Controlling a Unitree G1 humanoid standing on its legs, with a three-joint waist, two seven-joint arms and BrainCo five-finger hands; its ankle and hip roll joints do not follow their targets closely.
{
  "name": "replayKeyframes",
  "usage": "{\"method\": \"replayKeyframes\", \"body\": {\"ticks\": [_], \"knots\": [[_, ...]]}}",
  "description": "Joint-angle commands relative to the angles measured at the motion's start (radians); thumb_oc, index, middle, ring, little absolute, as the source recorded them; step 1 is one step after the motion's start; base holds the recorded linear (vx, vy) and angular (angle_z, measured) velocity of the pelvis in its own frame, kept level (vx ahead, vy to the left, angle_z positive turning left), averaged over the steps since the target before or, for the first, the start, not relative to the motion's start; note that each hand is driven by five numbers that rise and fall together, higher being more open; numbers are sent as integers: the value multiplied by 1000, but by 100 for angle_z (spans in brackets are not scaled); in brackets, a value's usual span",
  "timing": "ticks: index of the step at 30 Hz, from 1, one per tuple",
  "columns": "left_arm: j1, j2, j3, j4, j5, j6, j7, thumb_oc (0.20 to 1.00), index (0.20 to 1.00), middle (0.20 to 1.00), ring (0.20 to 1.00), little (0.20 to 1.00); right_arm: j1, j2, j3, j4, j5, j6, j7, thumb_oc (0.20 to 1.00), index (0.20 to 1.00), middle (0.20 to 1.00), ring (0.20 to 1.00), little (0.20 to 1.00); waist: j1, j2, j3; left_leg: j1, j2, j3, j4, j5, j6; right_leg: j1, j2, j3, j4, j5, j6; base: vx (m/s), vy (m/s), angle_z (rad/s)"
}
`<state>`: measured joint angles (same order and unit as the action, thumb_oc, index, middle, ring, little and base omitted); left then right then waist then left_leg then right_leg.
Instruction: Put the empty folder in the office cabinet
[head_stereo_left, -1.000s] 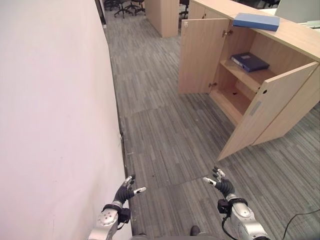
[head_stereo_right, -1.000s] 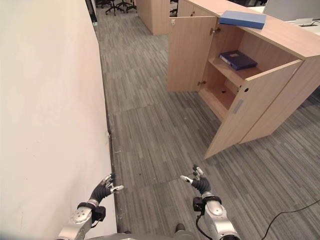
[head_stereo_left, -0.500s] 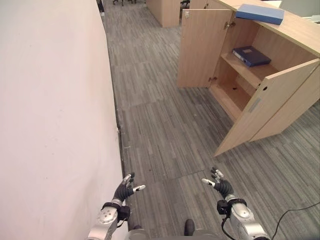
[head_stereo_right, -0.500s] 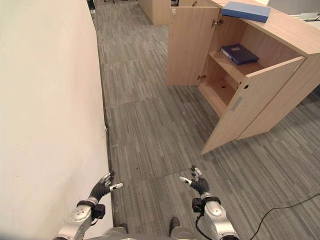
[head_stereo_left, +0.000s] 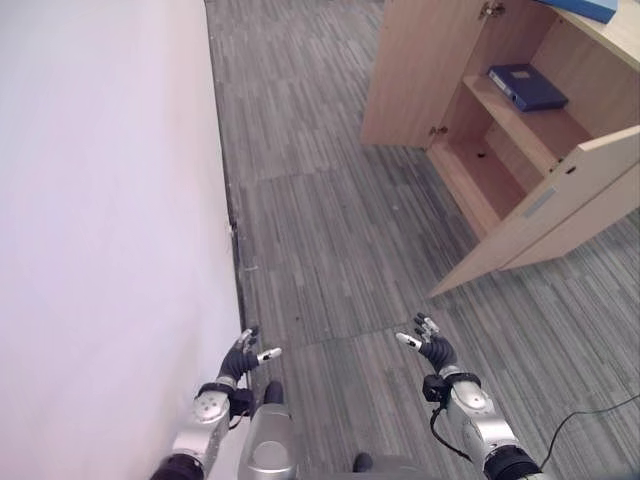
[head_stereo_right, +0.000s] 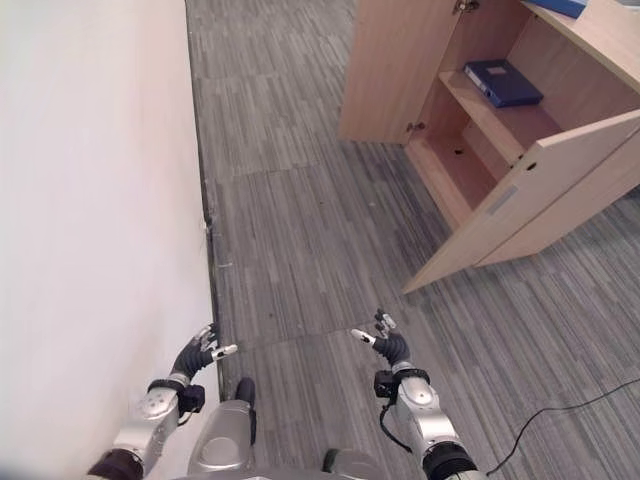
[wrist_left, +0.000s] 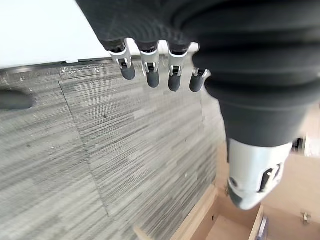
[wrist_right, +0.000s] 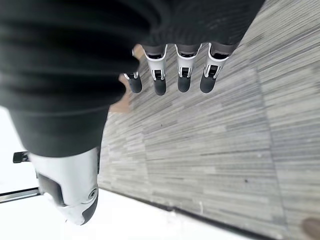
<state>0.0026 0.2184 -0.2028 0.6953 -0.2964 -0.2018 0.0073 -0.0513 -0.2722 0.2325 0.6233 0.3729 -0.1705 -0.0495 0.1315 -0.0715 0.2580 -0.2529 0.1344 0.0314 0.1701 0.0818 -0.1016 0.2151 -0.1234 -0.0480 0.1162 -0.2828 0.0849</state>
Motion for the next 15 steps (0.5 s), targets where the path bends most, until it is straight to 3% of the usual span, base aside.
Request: {"method": "replayKeyframes", "body": {"ticks": [1, 2, 4, 7, 8, 9, 10, 12, 13, 15], "knots": [[-32, 131, -42, -70, 8, -41, 3, 1000, 1000, 1000, 1000, 1000, -15, -10, 15, -85, 20, -37, 7, 1000, 1000, 1000, 1000, 1000, -8, -10, -54, 22, -10, 38, -130, 89, 22, 57, 7, 69, -10, 94, 73, 216, 210, -25], [-31, 131, -41, -70, 7, -41, 3, 1000, 1000, 1000, 1000, 1000, -16, -9, 15, -85, 20, -37, 7, 1000, 1000, 1000, 1000, 1000, -6, -12, -56, 22, -10, 41, -129, 88, 23, 54, 5, 71, -8, 92, 74, 215, 238, -19], [-28, 137, -32, -76, 2, -40, 8, 1000, 1000, 1000, 1000, 1000, -30, 1, 25, -95, 13, -32, 12, 1000, 1000, 1000, 1000, 1000, -6, -26, -64, 50, -43, 57, -136, 53, 57, 3, -2, 94, 86, 212, 121, 225, 270, -12], [-29, 144, -25, -75, -1, -39, 9, 1000, 1000, 1000, 1000, 1000, -41, 13, 23, -102, 7, -29, 16, 1000, 1000, 1000, 1000, 1000, -11, -16, -61, 104, -69, 61, -147, 10, 88, -55, 9, 105, 214, 306, 174, 194, 223, -13], [-28, 147, -23, -77, -1, -38, 9, 1000, 1000, 1000, 1000, 1000, -45, 15, 23, -102, 8, -30, 18, 1000, 1000, 1000, 1000, 1000, -12, -13, -57, 120, -71, 65, -144, -4, 93, -69, 18, 99, 255, 344, 177, 213, 228, 1], [-24, 154, -24, -90, -3, -37, 8, 1000, 1000, 1000, 1000, 1000, -50, 22, 17, -98, -5, -27, 19, 1000, 1000, 1000, 1000, 1000, -13, 12, -36, 164, -61, 73, -136, -30, 107, -124, 18, 33, 374, 448, 177, 280, 296, 4], [-14, 156, -27, -96, 6, -37, 3, 1000, 1000, 1000, 1000, 1000, -53, 28, 10, -90, -16, -29, 14, 1000, 1000, 1000, 1000, 1000, -13, 48, -19, 211, -46, 86, -138, -56, 121, -157, 18, -39, 465, 471, 177, 282, 313, -9], [-1, 148, -31, -101, 20, -35, -8, 1000, 1000, 1000, 1000, 1000, -40, 32, -1, -97, -28, -23, 15, 1000, 1000, 1000, 1000, 1000, -45, 85, -4, 300, -59, 76, -165, -81, 133, -264, 33, -77, 529, 419, 177, 362, 330, -15], [1, 145, -30, -97, 25, -34, -10, 1000, 1000, 1000, 1000, 1000, -32, 31, -7, -102, -28, -25, 15, 1000, 1000, 1000, 1000, 1000, -53, 87, -3, 318, -66, 77, -168, -89, 133, -284, 25, -94, 489, 411, 177, 379, 234, -31], [14, 145, -30, -100, 30, -34, -16, 1000, 1000, 1000, 1000, 1000, -13, 27, -13, -111, -27, -25, 11, 1000, 1000, 1000, 1000, 1000, -73, 78, 9, 367, -86, 82, -181, -119, 129, -283, -43, -167, 362, 340, 160, 292, 35, -14]]}}
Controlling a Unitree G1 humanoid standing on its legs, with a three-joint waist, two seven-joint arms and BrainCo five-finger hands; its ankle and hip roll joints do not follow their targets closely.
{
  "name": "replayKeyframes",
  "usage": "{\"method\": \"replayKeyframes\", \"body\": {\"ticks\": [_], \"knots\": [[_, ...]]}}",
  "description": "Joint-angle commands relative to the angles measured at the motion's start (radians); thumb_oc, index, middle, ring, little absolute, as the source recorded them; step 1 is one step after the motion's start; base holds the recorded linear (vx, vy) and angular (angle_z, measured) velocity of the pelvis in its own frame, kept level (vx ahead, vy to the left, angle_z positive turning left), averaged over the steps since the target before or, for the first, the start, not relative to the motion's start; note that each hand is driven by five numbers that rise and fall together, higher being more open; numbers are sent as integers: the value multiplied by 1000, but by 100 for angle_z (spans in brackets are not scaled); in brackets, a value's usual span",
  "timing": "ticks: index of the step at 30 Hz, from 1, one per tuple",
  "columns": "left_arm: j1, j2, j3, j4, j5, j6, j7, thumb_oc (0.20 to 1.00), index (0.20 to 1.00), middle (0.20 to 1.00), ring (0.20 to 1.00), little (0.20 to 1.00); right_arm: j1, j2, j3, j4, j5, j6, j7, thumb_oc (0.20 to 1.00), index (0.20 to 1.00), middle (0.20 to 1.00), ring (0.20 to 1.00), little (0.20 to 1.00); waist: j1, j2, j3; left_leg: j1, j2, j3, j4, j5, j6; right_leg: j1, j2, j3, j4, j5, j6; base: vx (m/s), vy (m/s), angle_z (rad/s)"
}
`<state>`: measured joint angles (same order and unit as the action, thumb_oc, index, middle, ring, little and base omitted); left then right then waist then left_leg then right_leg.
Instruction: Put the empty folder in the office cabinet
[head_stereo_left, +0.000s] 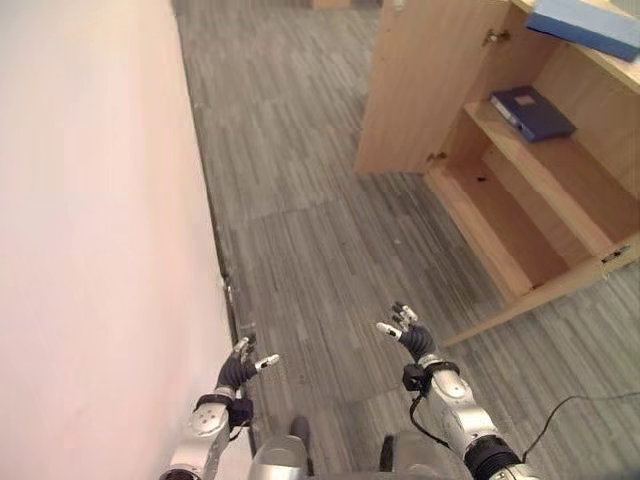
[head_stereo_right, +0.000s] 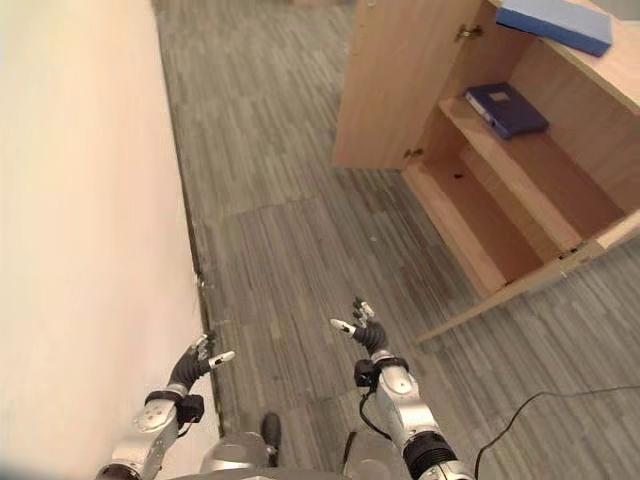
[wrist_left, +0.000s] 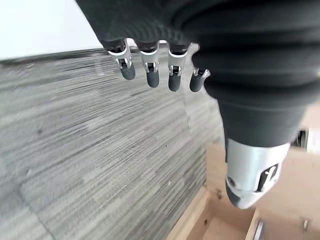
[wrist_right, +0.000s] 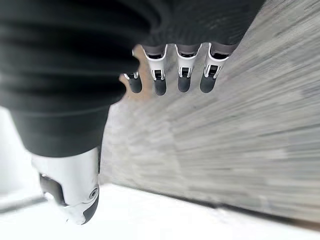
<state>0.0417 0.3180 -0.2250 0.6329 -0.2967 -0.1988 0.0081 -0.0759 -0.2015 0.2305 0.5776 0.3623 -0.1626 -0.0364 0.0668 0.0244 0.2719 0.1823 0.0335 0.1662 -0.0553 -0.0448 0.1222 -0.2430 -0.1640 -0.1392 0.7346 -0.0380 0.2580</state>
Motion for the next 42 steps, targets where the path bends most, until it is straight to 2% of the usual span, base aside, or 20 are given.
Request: {"method": "replayKeyframes", "body": {"ticks": [1, 2, 5, 9, 11, 17, 18, 19, 22, 23, 25, 26, 29, 31, 33, 35, 37, 38, 40, 42], "knots": [[-25, 46, -13, -40, 36, -36, -22, 1000, 1000, 1000, 1000, 1000, 13, -46, -13, -63, -14, -34, -4, 1000, 1000, 1000, 1000, 1000, -15, -21, -5, -52, 10, -47, 39, -4, -102, 148, -23, -101, -348, 79, -38, 335, -86, 23], [-20, 44, -19, -44, 42, -35, -28, 1000, 1000, 1000, 1000, 1000, 21, -50, -16, -59, -12, -35, -4, 1000, 1000, 1000, 1000, 1000, -28, -28, -4, -26, 0, -56, 32, -18, -114, 147, -38, -109, -471, 82, -53, 326, -116, 19], [-30, 40, -20, -38, 62, -41, -28, 1000, 1000, 1000, 1000, 1000, 38, -55, -36, -51, -12, -37, -10, 1000, 1000, 1000, 1000, 1000, -61, -29, -6, 16, 6, -74, 22, -44, -138, 131, -57, -71, -613, 137, -37, 277, -130, 9], [-42, 33, -27, -26, 76, -48, -29, 1000, 1000, 1000, 1000, 1000, 64, -63, -63, -36, -3, -35, -15, 1000, 1000, 1000, 1000, 1000, -90, -29, -21, 60, -2, -85, -1, -61, -148, 145, -61, 26, -667, 168, -27, 189, -78, 43], [-35, 25, -28, -24, 79, -47, -31, 1000, 1000, 1000, 1000, 1000, 79, -72, -72, -36, 5, -35, -12, 1000, 1000, 1000, 1000, 1000, -95, -22, -38, 84, 1, -83, -17, -67, -155, 161, -58, 34, -672, 170, -34, 248, -96, -3], [-33, 8, -38, -25, 73, -45, -32, 1000, 1000, 1000, 1000, 1000, 88, -101, -71, -27, 11, -39, -3, 1000, 1000, 1000, 1000, 1000, -115, 10, -59, 104, 59, -88, 2, -83, -194, 186, -24, -26, -671, 138, -64, 215, -164, -13], [-43, 7, -45, -37, 56, -47, -37, 1000, 1000, 1000, 1000, 1000, 88, -120, -70, -22, 20, -45, 4, 1000, 1000, 1000, 1000, 1000, -127, 17, -62, 71, 113, -88, 101, -51, -241, 204, 7, -34, -663, 93, -98, 153, -186, 9], [-42, 7, -45, -38, 56, -47, -37, 1000, 1000, 1000, 1000, 1000, 88, -121, -70, -22, 20, -45, 4, 1000, 1000, 1000, 1000, 1000, -128, 18, -63, 69, 116, -89, 105, -53, -243, 204, 8, -35, -663, 92, -99, 222, -275, 28], [-67, 5, -51, -32, 31, -46, -36, 1000, 1000, 1000, 1000, 1000, 76, -140, -70, -20, 25, -49, 2, 1000, 1000, 1000, 1000, 1000, -123, 4, -36, -29, 138, -115, 318, 61, -278, 248, 31, -44, -660, 55, -142, 94, -197, 5], [-73, 5, -56, -34, 29, -44, -36, 1000, 1000, 1000, 1000, 1000, 78, -146, -73, -19, 26, -47, 1, 1000, 1000, 1000, 1000, 1000, -118, -12, -22, -68, 137, -124, 413, 105, -282, 261, 32, -42, -654, 43, -160, 87, -215, -14], [-83, 3, -61, -38, 24, -41, -30, 1000, 1000, 1000, 1000, 1000, 80, -157, -72, -23, 25, -40, -2, 1000, 1000, 1000, 1000, 1000, -107, -51, 2, -147, 157, -96, 555, 138, -266, 303, 36, -35, -645, 5, -191, 206, -225, -20], [-85, 2, -61, -36, 22, -40, -30, 1000, 1000, 1000, 1000, 1000, 82, -158, -69, -22, 22, -37, -2, 1000, 1000, 1000, 1000, 1000, -100, -60, 5, -176, 166, -84, 565, 139, -263, 319, 39, -29, -648, -6, -194, 268, -160, -30], [-78, 3, -60, -37, 27, -35, -31, 1000, 1000, 1000, 1000, 1000, 85, -163, -71, -23, 16, -33, -4, 1000, 1000, 1000, 1000, 1000, -73, -75, 8, -245, 181, -73, 480, 116, -251, 369, 52, -8, -667, -33, -192, 311, -14, -25], [-72, 6, -66, -38, 32, -28, -27, 1000, 1000, 1000, 1000, 1000, 81, -161, -70, -18, 24, -36, -11, 1000, 1000, 1000, 1000, 1000, -42, -66, 7, -293, 213, -88, 270, 161, -260, 417, 67, 10, -681, -70, -172, 439, 115, -25], [-70, 9, -63, -42, 28, -28, -21, 1000, 1000, 1000, 1000, 1000, 78, -160, -65, -15, 31, -40, -17, 1000, 1000, 1000, 1000, 1000, -18, -52, 10, -318, 224, -133, 162, 223, -270, 449, 84, 32, -678, -92, -167, 353, 101, -29], [-68, 6, -60, -41, 19, -29, -16, 1000, 1000, 1000, 1000, 1000, 72, -155, -62, -8, 36, -41, -24, 1000, 1000, 1000, 1000, 1000, -1, -48, 13, -345, 216, -176, 76, 237, -279, 481, 96, 59, -669, -123, -168, 357, 72, -46], [-60, 4, -52, -36, 12, -31, -11, 1000, 1000, 1000, 1000, 1000, 69, -153, -58, 2, 36, -41, -25, 1000, 1000, 1000, 1000, 1000, 21, -46, 17, -366, 201, -236, 22, 242, -286, 514, 103, 102, -660, -153, -171, 401, 132, -66], [-47, 4, -43, -37, 3, -34, -12, 1000, 1000, 1000, 1000, 1000, 66, -153, -53, 4, 33, -38, -23, 1000, 1000, 1000, 1000, 1000, 45, -34, 15, -385, 193, -309, 21, 245, -292, 531, 114, 162, -645, -172, -173, 417, 205, -83], [-33, 4, -38, -34, 1, -36, -16, 1000, 1000, 1000, 1000, 1000, 64, -153, -48, 12, 27, -37, -15, 1000, 1000, 1000, 1000, 1000, 62, -26, 8, -388, 184, -381, 33, 242, -300, 543, 116, 211, -636, -188, -171, 350, 238, -99], [-22, 3, -38, -21, 3, -36, -23, 1000, 1000, 1000, 1000, 1000, 66, -146, -44, 12, 22, -36, -6, 1000, 1000, 1000, 1000, 1000, 61, -17, -9, -377, 183, -391, 44, 239, -305, 546, 108, 232, -632, -200, -161, 220, 208, -104]]}}
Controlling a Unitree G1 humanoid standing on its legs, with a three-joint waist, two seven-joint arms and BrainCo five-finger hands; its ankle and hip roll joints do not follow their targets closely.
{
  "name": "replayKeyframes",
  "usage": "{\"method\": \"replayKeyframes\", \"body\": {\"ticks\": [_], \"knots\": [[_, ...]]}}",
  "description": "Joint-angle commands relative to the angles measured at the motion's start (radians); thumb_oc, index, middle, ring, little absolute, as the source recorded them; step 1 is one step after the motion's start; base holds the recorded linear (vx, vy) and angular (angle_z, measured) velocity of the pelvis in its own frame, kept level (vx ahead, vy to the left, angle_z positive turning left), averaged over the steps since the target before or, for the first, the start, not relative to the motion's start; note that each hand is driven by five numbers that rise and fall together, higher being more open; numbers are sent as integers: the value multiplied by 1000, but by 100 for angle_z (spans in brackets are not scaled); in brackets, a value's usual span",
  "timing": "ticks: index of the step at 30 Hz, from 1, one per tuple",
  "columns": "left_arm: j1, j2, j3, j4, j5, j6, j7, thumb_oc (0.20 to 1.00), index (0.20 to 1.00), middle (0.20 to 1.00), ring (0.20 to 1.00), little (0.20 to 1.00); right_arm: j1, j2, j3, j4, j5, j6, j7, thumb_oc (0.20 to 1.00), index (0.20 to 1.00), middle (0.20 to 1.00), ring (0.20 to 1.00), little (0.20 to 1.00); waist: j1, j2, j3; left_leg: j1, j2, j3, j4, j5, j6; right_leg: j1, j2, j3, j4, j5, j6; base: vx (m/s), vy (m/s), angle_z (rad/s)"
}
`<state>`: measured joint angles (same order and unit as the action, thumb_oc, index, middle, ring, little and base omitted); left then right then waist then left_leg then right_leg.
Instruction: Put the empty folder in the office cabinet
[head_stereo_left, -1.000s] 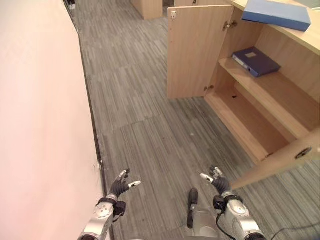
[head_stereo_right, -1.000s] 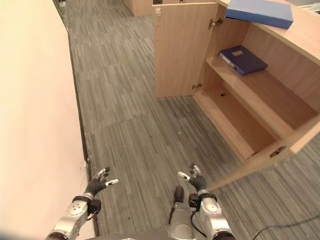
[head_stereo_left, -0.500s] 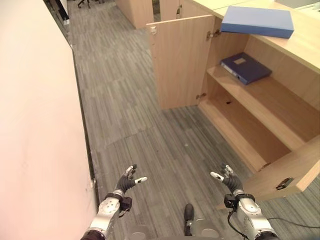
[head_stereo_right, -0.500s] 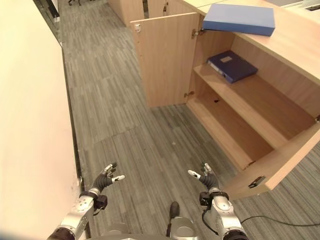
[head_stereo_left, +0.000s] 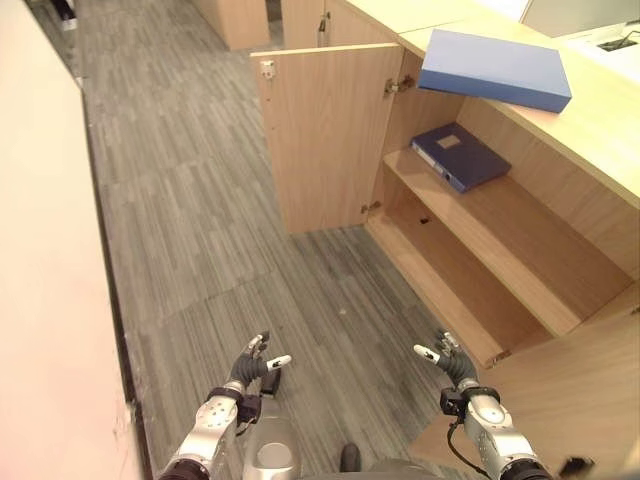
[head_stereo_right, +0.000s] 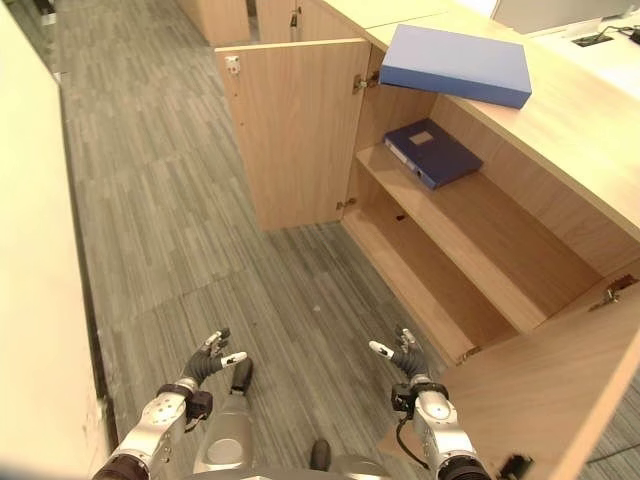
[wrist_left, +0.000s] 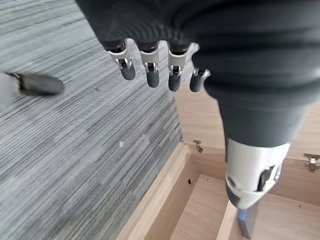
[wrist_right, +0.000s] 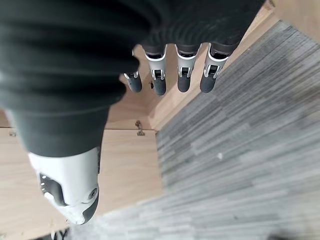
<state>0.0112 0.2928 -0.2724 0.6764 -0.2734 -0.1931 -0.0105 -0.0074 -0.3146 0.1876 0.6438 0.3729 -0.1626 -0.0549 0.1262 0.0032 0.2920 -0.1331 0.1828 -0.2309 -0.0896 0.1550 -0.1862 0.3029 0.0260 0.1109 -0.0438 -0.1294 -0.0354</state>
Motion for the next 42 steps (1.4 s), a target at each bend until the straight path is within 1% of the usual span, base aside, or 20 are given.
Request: {"method": "replayKeyframes", "body": {"ticks": [1, 6, 9, 10, 12, 14, 15, 16, 17, 18, 21, 24, 26, 28, 31, 34, 37, 38, 41, 42], "knots": [[9, 28, 9, -64, -20, -42, -4, 1000, 1000, 1000, 1000, 1000, -2, -33, -1, -55, 12, -35, 13, 1000, 1000, 1000, 1000, 1000, 3, 4, -29, -61, 34, 7, 78, 39, 3, 0, -83, -18, 147, -109, 132, 230, 316, -90], [6, 50, -20, -81, 4, -38, -23, 1000, 1000, 1000, 1000, 1000, 5, -12, -26, -70, 22, -35, 13, 1000, 1000, 1000, 1000, 1000, -25, -6, -63, -83, 11, 67, 163, 23, 13, -14, -170, 4, 148, -86, 196, 189, 346, -15], [-7, 73, -30, -118, 14, -40, -31, 1000, 1000, 1000, 1000, 1000, -3, 17, -35, -82, 24, -31, 10, 1000, 1000, 1000, 1000, 1000, -45, -24, -78, -86, -32, 164, 222, -54, 50, -83, -250, 12, 207, 14, 246, 134, 337, -36], [-7, 73, -30, -118, 14, -40, -31, 1000, 1000, 1000, 1000, 1000, -3, 17, -35, -82, 24, -31, 10, 1000, 1000, 1000, 1000, 1000, -45, -25, -78, -86, -33, 165, 222, -55, 50, -84, -251, 12, 208, 14, 246, 110, 197, -42], [-14, 83, -32, -133, 13, -40, -31, 1000, 1000, 1000, 1000, 1000, -22, 34, -33, -79, 28, -31, 10, 1000, 1000, 1000, 1000, 1000, -40, -25, -76, -71, -42, 210, 243, -95, 84, -137, -278, -9, 284, 97, 266, 126, 334, -49], [-14, 94, -31, -158, 11, -38, -37, 1000, 1000, 1000, 1000, 1000, -30, 47, -38, -80, 19, -25, 5, 1000, 1000, 1000, 1000, 1000, -47, -1, -54, 4, -53, 259, 237, -139, 124, -229, -300, -86, 449, 205, 269, 138, 400, -57], [-14, 94, -31, -158, 11, -38, -37, 1000, 1000, 1000, 1000, 1000, -30, 47, -38, -80, 19, -25, 5, 1000, 1000, 1000, 1000, 1000, -46, -1, -54, 5, -53, 260, 237, -139, 124, -229, -300, -86, 450, 205, 270, 100, 425, -54], [-6, 102, -29, -184, 7, -36, -37, 1000, 1000, 1000, 1000, 1000, -40, 52, -40, -74, 19, -26, -3, 1000, 1000, 1000, 1000, 1000, -45, 18, -37, 48, -60, 303, 231, -163, 145, -265, -338, -224, 529, 238, 256, 59, 290, -42], [-6, 102, -29, -184, 7, -35, -37, 1000, 1000, 1000, 1000, 1000, -41, 52, -40, -74, 19, -26, -3, 1000, 1000, 1000, 1000, 1000, -45, 19, -37, 47, -59, 302, 229, -160, 145, -266, -337, -225, 526, 241, 256, 171, 581, -33], [7, 101, -27, -196, 5, -32, -45, 1000, 1000, 1000, 1000, 1000, -43, 58, -42, -74, 22, -24, -4, 1000, 1000, 1000, 1000, 1000, -69, 34, -26, 102, -81, 326, 207, -176, 168, -322, -276, -261, 585, 198, 254, 177, 409, -36], [15, 93, -13, -194, 2, -32, -45, 1000, 1000, 1000, 1000, 1000, -40, 50, -56, -82, 40, -32, -9, 1000, 1000, 1000, 1000, 1000, -103, 39, -11, 187, -117, 351, 162, -203, 180, -433, -176, -350, 522, 139, 247, 260, 315, -87], [22, 92, -10, -190, 5, -26, -46, 1000, 1000, 1000, 1000, 1000, -33, 44, -65, -65, 50, -38, -20, 1000, 1000, 1000, 1000, 1000, -128, 28, -14, 278, -141, 372, 122, -249, 174, -466, -200, -524, 376, 141, 212, 333, 76, -13], [15, 92, -15, -186, 11, -25, -51, 1000, 1000, 1000, 1000, 1000, -28, 41, -76, -61, 59, -40, -25, 1000, 1000, 1000, 1000, 1000, -152, 23, -23, 314, -137, 385, 120, -274, 161, -487, -230, -572, 309, 161, 200, 306, -23, -8], [1, 88, -29, -179, 15, -28, -66, 1000, 1000, 1000, 1000, 1000, -6, 30, -86, -72, 70, -41, -18, 1000, 1000, 1000, 1000, 1000, -172, 14, -27, 331, -137, 379, 155, -316, 154, -462, -225, -522, 271, 147, 197, 259, -68, 12], [26, 74, -28, -180, 16, -29, -78, 1000, 1000, 1000, 1000, 1000, 13, 14, -100, -46, 77, -42, -15, 1000, 1000, 1000, 1000, 1000, -179, 21, -57, 322, -121, 407, 279, -304, 112, -383, -201, -503, 236, 129, 150, 261, -40, 29], [32, 62, -30, -173, -2, -26, -80, 1000, 1000, 1000, 1000, 1000, 21, -10, -104, -59, 85, -53, -18, 1000, 1000, 1000, 1000, 1000, -183, 16, -46, 226, -57, 431, 556, -163, 24, -306, -164, -486, 170, 110, 106, 168, -106, -6], [29, 53, -30, -168, -4, -27, -73, 1000, 1000, 1000, 1000, 1000, 10, -28, -96, -64, 80, -48, -21, 1000, 1000, 1000, 1000, 1000, -173, 5, -32, 169, -61, 409, 693, -109, 15, -261, -152, -457, 139, 93, 71, 110, -13, -43], [25, 45, -29, -158, -8, -27, -65, 1000, 1000, 1000, 1000, 1000, 6, -38, -89, -66, 76, -42, -22, 1000, 1000, 1000, 1000, 1000, -168, -5, -19, 116, -28, 396, 716, -93, 25, -229, -156, -424, 131, 73, 73, 241, 130, -84], [31, 43, -21, -167, -13, -28, -50, 1000, 1000, 1000, 1000, 1000, -8, -49, -72, -92, 71, -40, -20, 1000, 1000, 1000, 1000, 1000, -142, 1, -21, 108, 74, 359, 467, -94, 45, -209, -171, -346, 137, 53, 116, 366, 342, -96], [31, 38, -22, -165, -19, -29, -38, 1000, 1000, 1000, 1000, 1000, -10, -53, -62, -95, 66, -37, -17, 1000, 1000, 1000, 1000, 1000, -125, 16, -28, 133, 91, 293, 274, -88, 34, -200, -167, -299, 141, 38, 141, 512, 484, -128]]}}
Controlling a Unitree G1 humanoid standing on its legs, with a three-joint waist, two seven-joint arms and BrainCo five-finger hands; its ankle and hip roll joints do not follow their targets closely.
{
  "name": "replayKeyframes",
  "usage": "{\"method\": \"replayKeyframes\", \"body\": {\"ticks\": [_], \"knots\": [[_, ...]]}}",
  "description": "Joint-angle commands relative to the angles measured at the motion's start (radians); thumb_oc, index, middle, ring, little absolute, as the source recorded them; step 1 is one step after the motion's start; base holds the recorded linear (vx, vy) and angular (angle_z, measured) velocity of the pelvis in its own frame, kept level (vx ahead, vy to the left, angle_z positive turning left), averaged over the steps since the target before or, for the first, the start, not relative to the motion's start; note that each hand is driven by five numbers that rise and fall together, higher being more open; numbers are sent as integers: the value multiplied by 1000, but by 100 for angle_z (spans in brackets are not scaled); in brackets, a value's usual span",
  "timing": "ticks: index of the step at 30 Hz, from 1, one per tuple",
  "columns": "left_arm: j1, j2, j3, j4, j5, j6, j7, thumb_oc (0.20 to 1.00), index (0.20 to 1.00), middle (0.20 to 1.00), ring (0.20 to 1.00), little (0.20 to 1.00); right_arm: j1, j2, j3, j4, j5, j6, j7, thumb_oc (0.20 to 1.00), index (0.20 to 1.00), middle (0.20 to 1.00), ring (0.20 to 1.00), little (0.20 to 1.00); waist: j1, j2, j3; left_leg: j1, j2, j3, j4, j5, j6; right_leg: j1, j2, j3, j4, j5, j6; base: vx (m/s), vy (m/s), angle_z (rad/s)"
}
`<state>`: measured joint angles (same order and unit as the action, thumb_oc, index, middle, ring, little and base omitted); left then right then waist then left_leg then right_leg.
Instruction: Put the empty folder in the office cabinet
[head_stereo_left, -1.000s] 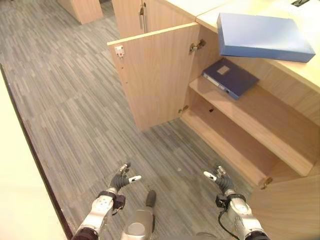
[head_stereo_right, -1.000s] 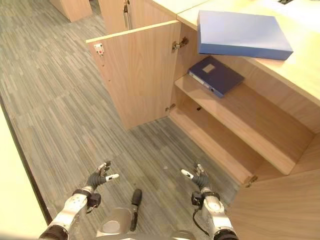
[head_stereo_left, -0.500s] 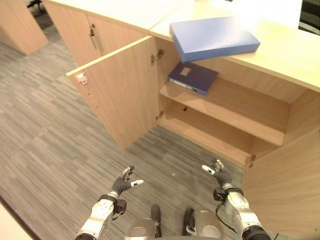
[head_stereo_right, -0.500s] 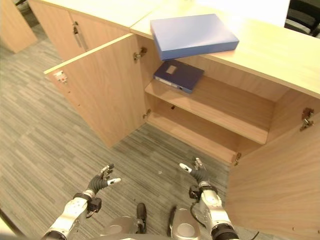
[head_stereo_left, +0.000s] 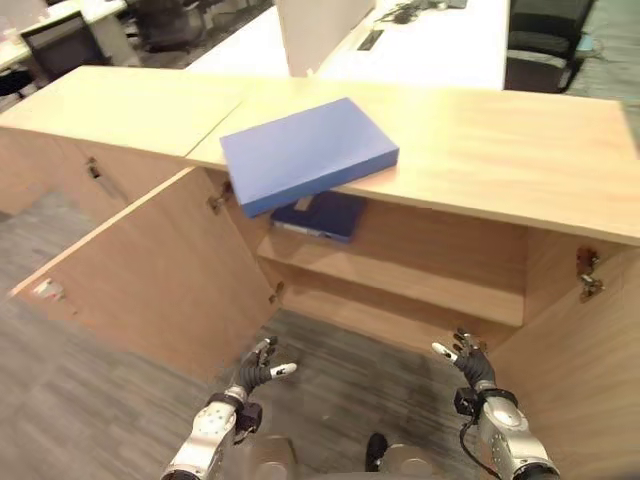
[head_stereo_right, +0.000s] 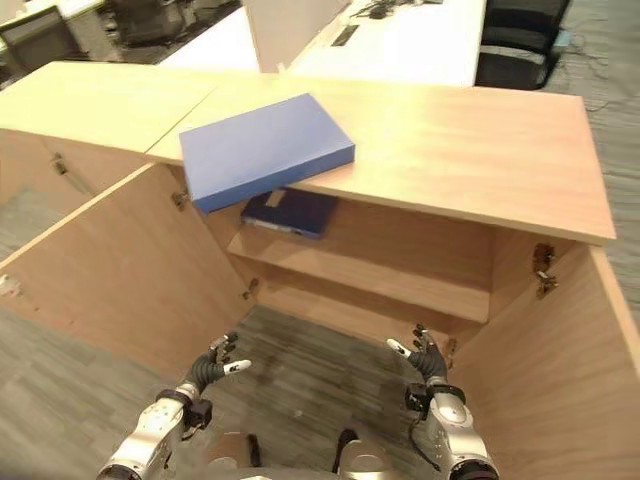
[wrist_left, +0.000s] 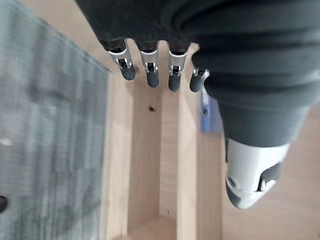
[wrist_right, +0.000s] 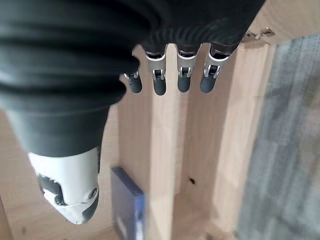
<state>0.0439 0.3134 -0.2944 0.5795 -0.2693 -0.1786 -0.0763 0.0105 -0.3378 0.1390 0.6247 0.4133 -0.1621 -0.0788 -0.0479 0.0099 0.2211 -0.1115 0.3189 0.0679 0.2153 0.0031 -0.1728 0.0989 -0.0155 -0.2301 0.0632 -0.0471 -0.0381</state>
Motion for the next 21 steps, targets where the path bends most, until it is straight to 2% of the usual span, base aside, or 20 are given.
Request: {"method": "replayKeyframes", "body": {"ticks": [1, 3, 5, 7, 8, 9, 10, 12, 14, 15, 16, 17, 18, 19, 21], "knots": [[-11, 11, -5, -60, -34, -46, 44, 1000, 1000, 1000, 1000, 1000, -39, -35, -3, -63, 24, -39, 3, 1000, 1000, 1000, 1000, 1000, 75, 26, 38, 97, -45, -118, -144, 103, 4, 21, -121, 88, 31, -57, 159, 472, 444, -107], [-26, 5, -13, -52, -38, -57, 55, 1000, 1000, 1000, 1000, 1000, -53, -41, -10, -49, 25, -40, -2, 1000, 1000, 1000, 1000, 1000, 84, 39, 41, 82, -68, -212, -197, 118, -21, 46, -126, 145, 25, -72, 176, 323, 365, -108], [-30, 2, -16, -40, -34, -60, 51, 1000, 1000, 1000, 1000, 1000, -46, -30, -19, -44, 25, -39, 3, 1000, 1000, 1000, 1000, 1000, 78, 44, 22, 99, -80, -212, -220, 97, -25, 53, -142, 163, 16, -74, 193, 207, 371, -68], [-21, 18, -16, -49, -22, -58, 37, 1000, 1000, 1000, 1000, 1000, -26, -1, -32, -48, 17, -30, 8, 1000, 1000, 1000, 1000, 1000, 71, 19, -7, 107, -140, -194, -207, 61, 10, 44, -197, 207, 12, -30, 228, 214, 547, -50], [-25, 34, -16, -58, -19, -57, 31, 1000, 1000, 1000, 1000, 1000, -22, 23, -33, -53, 28, -29, 9, 1000, 1000, 1000, 1000, 1000, 71, 3, -10, 120, -170, -166, -204, 37, 41, 33, -229, 237, 21, -10, 250, 148, 405, -26], [-25, 35, -16, -58, -19, -57, 31, 1000, 1000, 1000, 1000, 1000, -22, 24, -33, -53, 28, -29, 9, 1000, 1000, 1000, 1000, 1000, 74, 2, -10, 120, -172, -163, -204, 37, 42, 31, -231, 240, 21, -11, 251, 82, 425, -17], [-30, 47, -16, -73, -10, -56, 25, 1000, 1000, 1000, 1000, 1000, -27, 48, -30, -58, 32, -26, 12, 1000, 1000, 1000, 1000, 1000, 69, -7, -5, 134, -201, -134, -208, 19, 74, 6, -255, 262, 49, 14, 270, 30, 222, -10], [-29, 49, -17, -74, -4, -54, 22, 1000, 1000, 1000, 1000, 1000, -29, 58, -27, -58, 32, -24, 13, 1000, 1000, 1000, 1000, 1000, 69, -11, -2, 155, -216, -119, -223, 5, 88, -1, -267, 271, 67, 16, 277, 47, 215, -16], [-31, 53, -14, -78, -3, -55, 23, 1000, 1000, 1000, 1000, 1000, -32, 67, -25, -62, 33, -25, 12, 1000, 1000, 1000, 1000, 1000, 67, -10, 2, 161, -227, -102, -237, 12, 98, -22, -271, 283, 77, 47, 283, 13, 199, -18], [-34, 58, -15, -82, 0, -57, 23, 1000, 1000, 1000, 1000, 1000, -39, 75, -20, -62, 32, -25, 11, 1000, 1000, 1000, 1000, 1000, 64, -15, 9, 186, -240, -78, -257, 0, 106, -32, -282, 281, 95, 69, 289, 0, 374, -12], [-27, 62, -9, -95, -2, -57, 25, 1000, 1000, 1000, 1000, 1000, -51, 84, -8, -65, 20, -23, 11, 1000, 1000, 1000, 1000, 1000, 75, -11, 23, 208, -252, -38, -277, -8, 119, -75, -310, 204, 128, 132, 282, -18, 351, -16], [-25, 65, -6, -102, -5, -56, 24, 1000, 1000, 1000, 1000, 1000, -57, 88, -1, -69, 15, -22, 12, 1000, 1000, 1000, 1000, 1000, 80, -8, 27, 213, -257, -18, -282, -11, 123, -85, -321, 148, 142, 141, 278, -52, 258, -47], [-25, 65, -6, -102, -6, -56, 24, 1000, 1000, 1000, 1000, 1000, -57, 88, -1, -69, 15, -22, 11, 1000, 1000, 1000, 1000, 1000, 78, -8, 27, 212, -258, -19, -281, -11, 123, -84, -322, 146, 142, 141, 278, -22, 266, -130], [-21, 69, 0, -113, -10, -58, 23, 1000, 1000, 1000, 1000, 1000, -71, 91, 17, -70, 8, -23, 14, 1000, 1000, 1000, 1000, 1000, 88, 2, 37, 220, -267, 7, -280, -19, 137, -99, -323, 49, 188, 137, 268, -18, 289, -118], [-17, 64, 4, -121, -13, -56, 17, 1000, 1000, 1000, 1000, 1000, -73, 97, 26, -71, 9, -22, 19, 1000, 1000, 1000, 1000, 1000, 81, 2, 44, 230, -280, 9, -274, -24, 153, -119, -260, 64, 235, 107, 266, 20, 267, -49]]}}
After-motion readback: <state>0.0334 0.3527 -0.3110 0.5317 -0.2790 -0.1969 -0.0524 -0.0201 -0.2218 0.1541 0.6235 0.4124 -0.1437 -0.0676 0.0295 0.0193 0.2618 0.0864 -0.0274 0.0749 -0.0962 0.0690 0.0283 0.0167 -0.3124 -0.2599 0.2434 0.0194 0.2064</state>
